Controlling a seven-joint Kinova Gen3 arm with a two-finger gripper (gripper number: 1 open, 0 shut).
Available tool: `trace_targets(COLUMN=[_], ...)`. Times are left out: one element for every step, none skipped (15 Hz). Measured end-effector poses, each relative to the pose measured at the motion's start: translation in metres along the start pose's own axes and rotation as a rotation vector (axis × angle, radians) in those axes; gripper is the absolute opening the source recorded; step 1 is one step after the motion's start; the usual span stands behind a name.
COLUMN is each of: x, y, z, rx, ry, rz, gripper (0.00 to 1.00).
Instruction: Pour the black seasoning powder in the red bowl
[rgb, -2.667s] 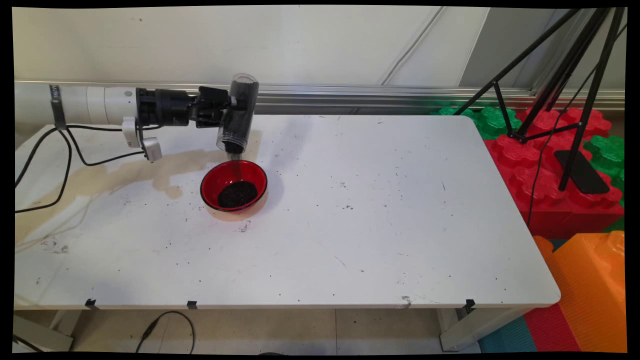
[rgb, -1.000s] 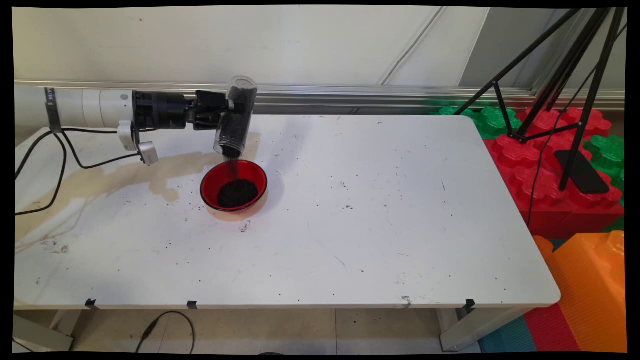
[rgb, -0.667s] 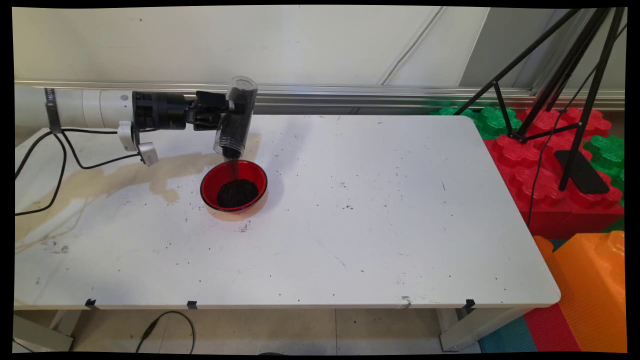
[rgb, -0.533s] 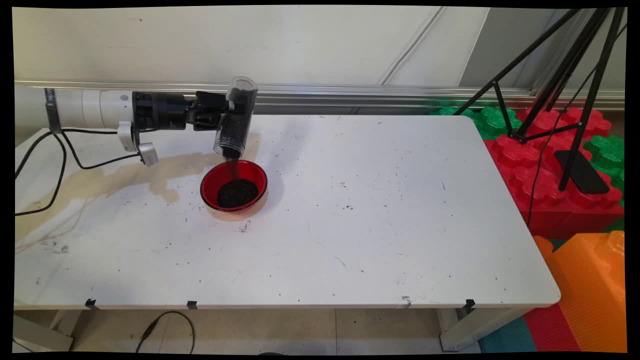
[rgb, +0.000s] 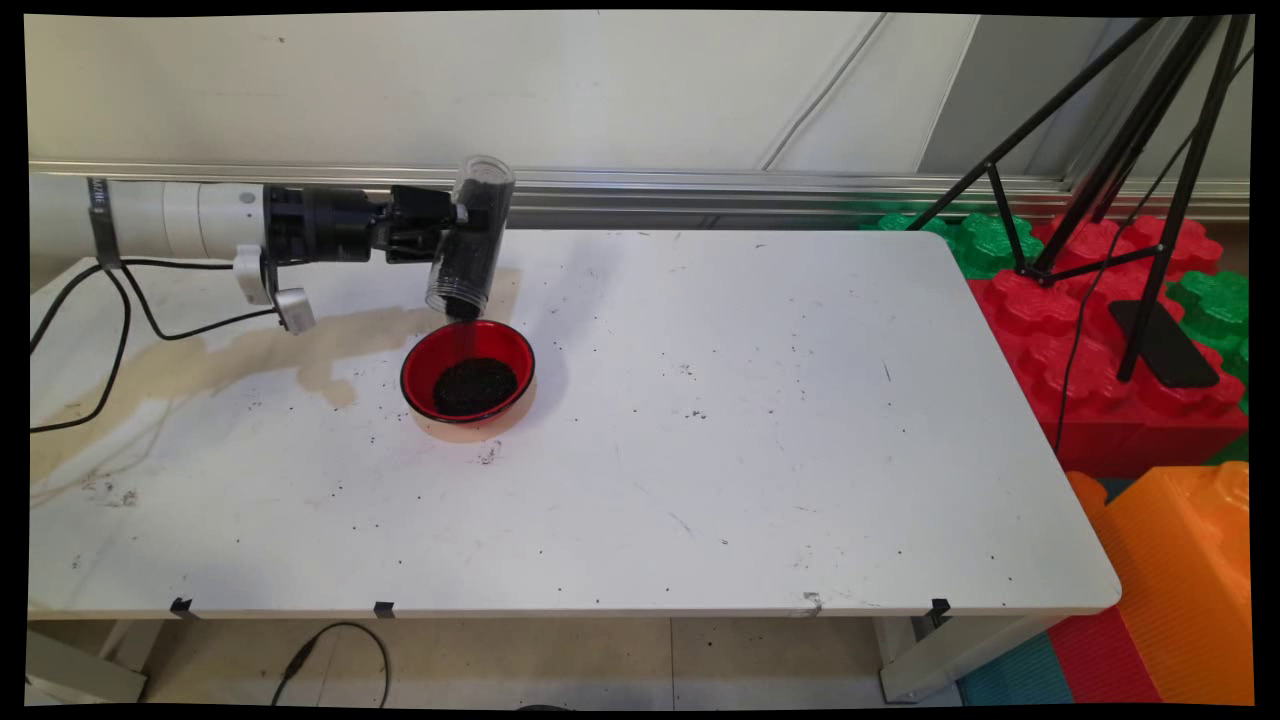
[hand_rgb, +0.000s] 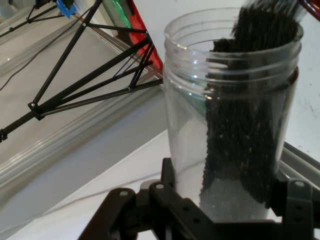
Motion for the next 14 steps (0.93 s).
trace_targets(x=[0.0003, 0.0005, 0.0006, 0.0008, 0.0009, 0.0010, 0.0011, 0.0013, 0.0014, 0.0016, 0.0017, 0.0019, 0.0020, 0.0021], y=[0.0002, 0.0003, 0.0005, 0.0006, 0.0007, 0.0008, 0.0009, 0.0010, 0.0011, 0.0012, 0.0013, 0.0015, 0.0016, 0.0017], z=[-0.0001, -0.0002, -0.0002, -0.0003, -0.0004, -0.0006, -0.0008, -0.0009, -0.0010, -0.0011, -0.0012, -0.0012, -0.0012, -0.0012], rx=[0.000, 0.000, -0.001, -0.001, -0.001, -0.002, -0.002, -0.002, -0.003, -0.003, -0.003, -0.004, -0.004, -0.004], ry=[0.001, 0.001, 0.002, 0.002, 0.002, 0.002, 0.002, 0.002, 0.002, 0.002, 0.003, 0.003, 0.004, 0.004], rz=[0.001, 0.002, 0.001, 0.000, -0.001, -0.001, -0.001, 0.000, 0.001, 0.002, 0.004, 0.005, 0.007, 0.009], gripper=[0.00, 0.00, 0.00, 0.00, 0.00, 0.00, 0.00, 0.00, 0.00, 0.00, 0.00, 0.00, 0.00, 0.00])
